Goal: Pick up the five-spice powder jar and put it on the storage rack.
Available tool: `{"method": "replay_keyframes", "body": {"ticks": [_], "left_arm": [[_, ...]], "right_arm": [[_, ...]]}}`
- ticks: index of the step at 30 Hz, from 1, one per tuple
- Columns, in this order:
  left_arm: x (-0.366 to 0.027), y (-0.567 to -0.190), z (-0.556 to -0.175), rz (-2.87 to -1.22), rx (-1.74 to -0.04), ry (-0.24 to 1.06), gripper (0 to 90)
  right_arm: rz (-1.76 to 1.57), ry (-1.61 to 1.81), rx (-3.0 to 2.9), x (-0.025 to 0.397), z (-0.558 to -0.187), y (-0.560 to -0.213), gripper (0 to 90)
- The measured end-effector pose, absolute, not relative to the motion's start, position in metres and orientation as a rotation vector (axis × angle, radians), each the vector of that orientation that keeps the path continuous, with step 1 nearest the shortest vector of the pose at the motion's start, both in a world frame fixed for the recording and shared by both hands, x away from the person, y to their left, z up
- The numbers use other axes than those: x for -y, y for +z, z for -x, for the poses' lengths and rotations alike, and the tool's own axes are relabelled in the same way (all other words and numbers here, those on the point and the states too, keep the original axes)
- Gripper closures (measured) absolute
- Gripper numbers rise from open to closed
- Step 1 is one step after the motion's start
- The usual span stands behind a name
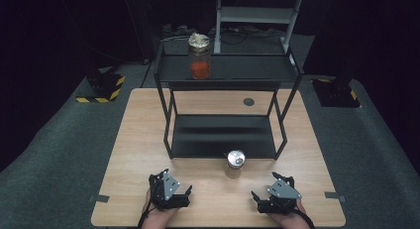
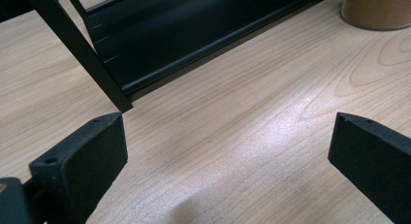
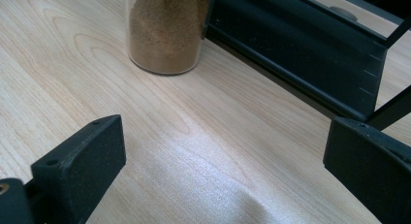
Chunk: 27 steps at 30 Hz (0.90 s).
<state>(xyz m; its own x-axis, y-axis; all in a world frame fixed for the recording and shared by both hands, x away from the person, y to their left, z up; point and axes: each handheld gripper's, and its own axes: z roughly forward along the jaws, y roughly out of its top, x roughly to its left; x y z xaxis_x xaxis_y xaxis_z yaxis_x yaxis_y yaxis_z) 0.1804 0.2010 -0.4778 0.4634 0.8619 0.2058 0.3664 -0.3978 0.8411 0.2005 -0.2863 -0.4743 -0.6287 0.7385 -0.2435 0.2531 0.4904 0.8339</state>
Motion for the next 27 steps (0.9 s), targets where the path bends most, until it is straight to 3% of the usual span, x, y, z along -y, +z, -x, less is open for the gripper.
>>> {"method": "replay_keyframes", "body": {"ticks": [27], "left_arm": [[-0.211,-0.478,-0.181,-1.974,-0.967,0.807,0.7]], "right_arm": [[-0.765,1.213,-2.091,0.267,-0.202,-0.451,0.0]]}}
